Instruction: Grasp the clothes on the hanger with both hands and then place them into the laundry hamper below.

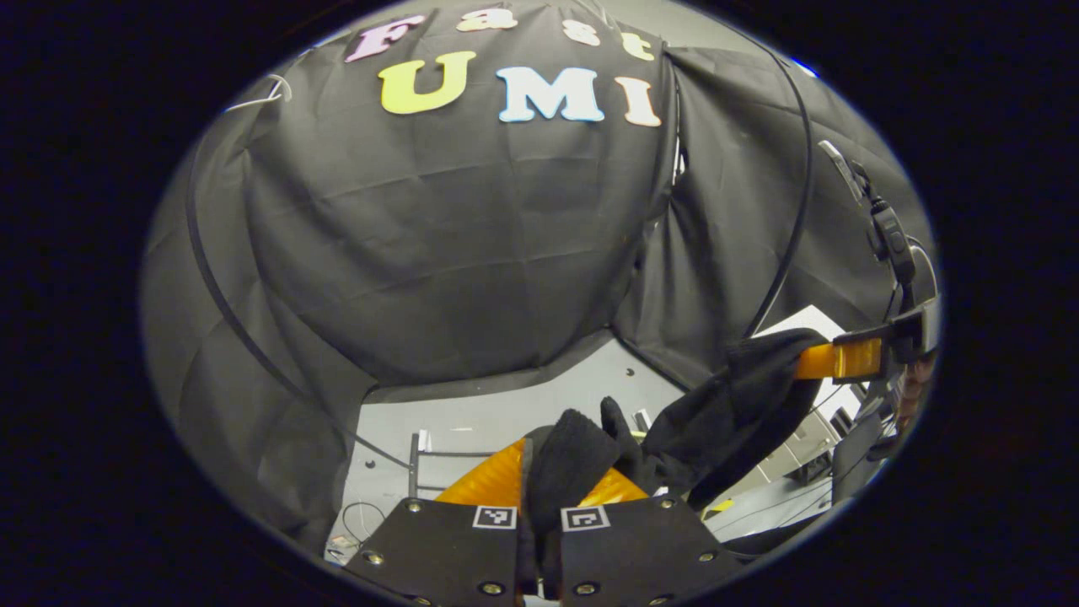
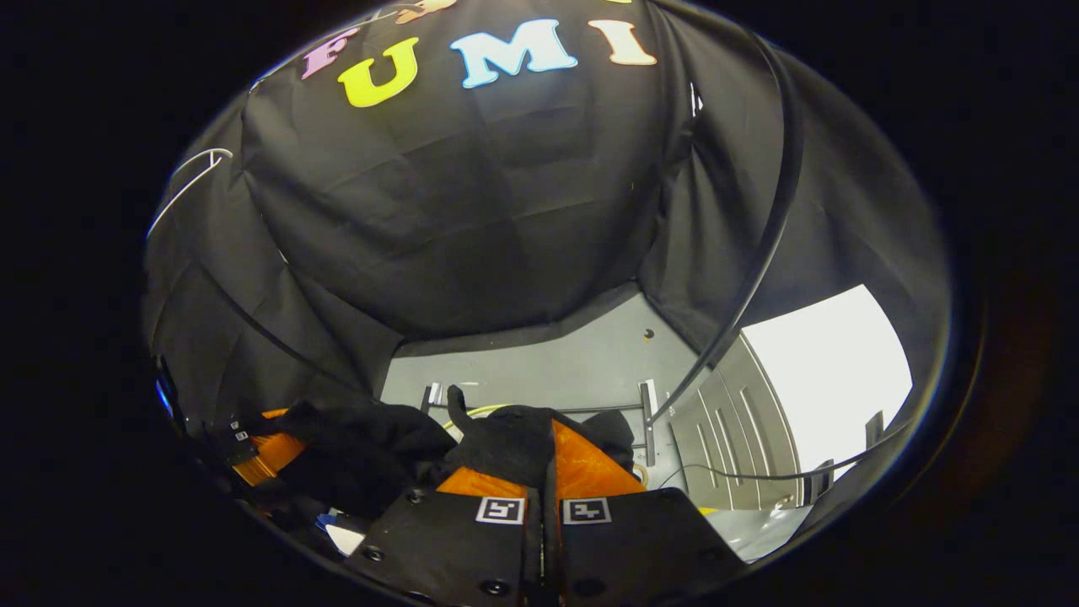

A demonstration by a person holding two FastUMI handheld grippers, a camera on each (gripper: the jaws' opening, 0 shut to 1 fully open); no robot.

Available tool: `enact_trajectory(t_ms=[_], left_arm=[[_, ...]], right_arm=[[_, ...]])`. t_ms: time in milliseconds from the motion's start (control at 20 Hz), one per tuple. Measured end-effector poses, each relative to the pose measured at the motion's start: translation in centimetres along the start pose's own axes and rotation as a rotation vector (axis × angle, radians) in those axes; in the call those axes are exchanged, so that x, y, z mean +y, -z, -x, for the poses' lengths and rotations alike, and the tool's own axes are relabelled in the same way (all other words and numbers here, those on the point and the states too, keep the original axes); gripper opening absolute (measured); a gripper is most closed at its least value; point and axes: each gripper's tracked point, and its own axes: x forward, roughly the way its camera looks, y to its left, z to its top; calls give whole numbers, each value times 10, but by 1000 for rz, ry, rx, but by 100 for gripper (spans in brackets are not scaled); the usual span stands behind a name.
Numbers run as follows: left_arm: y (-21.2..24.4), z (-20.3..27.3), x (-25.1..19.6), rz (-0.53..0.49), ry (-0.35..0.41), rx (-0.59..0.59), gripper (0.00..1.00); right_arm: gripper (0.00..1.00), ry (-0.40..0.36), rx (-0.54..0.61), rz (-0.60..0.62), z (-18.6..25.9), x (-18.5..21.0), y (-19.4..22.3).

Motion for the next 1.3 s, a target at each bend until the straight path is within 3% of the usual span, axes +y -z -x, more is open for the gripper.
enact_trajectory(t_ms=[400, 750, 800, 1050, 1150, 1200, 1300], left_arm=[[50, -62, 3, 52, 30, 83, 4], [63, -74, 3, 53, 7, 94, 4], [63, -75, 3, 48, 6, 92, 4], [64, -60, -1, 57, -9, 101, 8], [68, -48, 1, 83, -27, 109, 12], [70, -44, 0, 96, -30, 110, 13], [69, -29, 1, 113, -30, 100, 50]], right_arm=[[4, 60, 91, -18, -50, -13, 38], [1, 70, 127, -6, -57, -14, 56], [8, 71, 131, -12, -56, -17, 58], [6, 57, 144, -29, -49, -12, 59], [24, 34, 155, -32, -41, -8, 60], [39, 20, 161, -33, -40, -4, 62], [64, 10, 161, -24, -32, -3, 61]])
